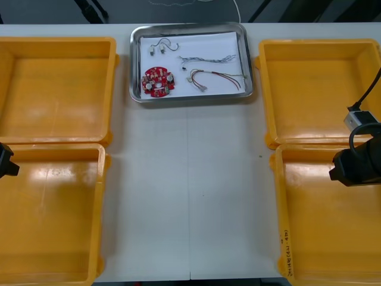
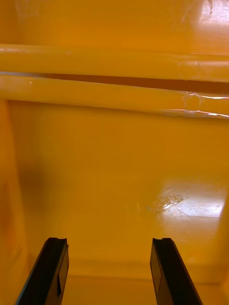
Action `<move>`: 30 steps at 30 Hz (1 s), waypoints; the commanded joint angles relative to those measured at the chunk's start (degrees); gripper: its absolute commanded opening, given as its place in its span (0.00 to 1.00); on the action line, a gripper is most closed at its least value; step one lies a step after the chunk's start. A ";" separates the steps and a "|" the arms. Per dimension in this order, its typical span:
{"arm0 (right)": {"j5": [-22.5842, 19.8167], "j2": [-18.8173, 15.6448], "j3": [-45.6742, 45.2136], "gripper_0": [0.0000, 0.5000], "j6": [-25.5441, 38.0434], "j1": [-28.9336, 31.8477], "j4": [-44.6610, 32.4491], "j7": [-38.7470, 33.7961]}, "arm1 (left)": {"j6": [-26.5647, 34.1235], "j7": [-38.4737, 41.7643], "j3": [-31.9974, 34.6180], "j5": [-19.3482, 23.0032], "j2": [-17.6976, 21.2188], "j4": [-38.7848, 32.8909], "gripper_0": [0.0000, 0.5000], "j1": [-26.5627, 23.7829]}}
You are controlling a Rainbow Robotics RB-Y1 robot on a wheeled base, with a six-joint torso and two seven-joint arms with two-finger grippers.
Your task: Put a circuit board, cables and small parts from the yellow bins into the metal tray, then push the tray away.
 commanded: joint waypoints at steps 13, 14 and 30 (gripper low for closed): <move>1.26 2.65 -2.43 1.00 0.26 1.10 -1.87 -3.14 | 0.36 -5.20 1.64 -0.46 2.56 -1.68 1.00 0.90; 1.18 2.65 -2.43 1.00 0.26 1.10 -1.78 -3.23 | 0.36 -5.20 1.64 -0.46 2.56 -1.68 1.00 0.90; 0.74 2.73 -2.43 1.00 0.26 1.10 -1.78 -3.40 | 0.36 -5.20 1.64 -0.46 2.56 -1.68 1.00 0.90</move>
